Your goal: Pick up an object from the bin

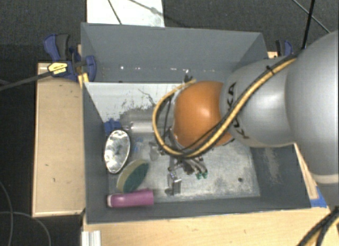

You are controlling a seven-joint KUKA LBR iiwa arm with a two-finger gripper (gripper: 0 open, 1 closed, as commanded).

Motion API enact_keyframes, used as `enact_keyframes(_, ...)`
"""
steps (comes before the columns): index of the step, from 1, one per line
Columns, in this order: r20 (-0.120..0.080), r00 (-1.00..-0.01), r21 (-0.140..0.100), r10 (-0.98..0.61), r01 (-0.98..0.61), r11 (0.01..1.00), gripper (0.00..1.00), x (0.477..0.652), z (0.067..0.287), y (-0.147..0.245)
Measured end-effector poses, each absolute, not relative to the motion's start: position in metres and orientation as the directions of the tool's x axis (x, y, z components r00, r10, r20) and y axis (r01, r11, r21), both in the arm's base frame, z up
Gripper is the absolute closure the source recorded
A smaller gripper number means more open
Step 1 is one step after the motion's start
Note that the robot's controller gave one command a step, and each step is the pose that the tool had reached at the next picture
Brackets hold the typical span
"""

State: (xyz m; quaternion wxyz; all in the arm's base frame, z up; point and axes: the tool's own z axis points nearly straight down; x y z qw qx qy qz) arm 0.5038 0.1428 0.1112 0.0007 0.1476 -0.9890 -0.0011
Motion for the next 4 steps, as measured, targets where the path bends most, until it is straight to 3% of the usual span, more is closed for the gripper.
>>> enact_keyframes(1, -0.006, -0.988, 0.003, -0.154, -0.154, 0.988, 0.0, 0.523, 0.143, 0.199)
enact_keyframes(2, -0.024, -0.949, -0.003, -0.314, -0.314, 0.949, 0.0, 0.506, 0.076, 0.222)
enact_keyframes(3, -0.013, -0.95, 0.0, -0.313, -0.313, 0.95, 1.0, 0.502, 0.074, 0.223)
enact_keyframes(4, -0.012, -0.977, 0.002, -0.212, -0.212, 0.977, 1.0, 0.532, 0.266, 0.213)
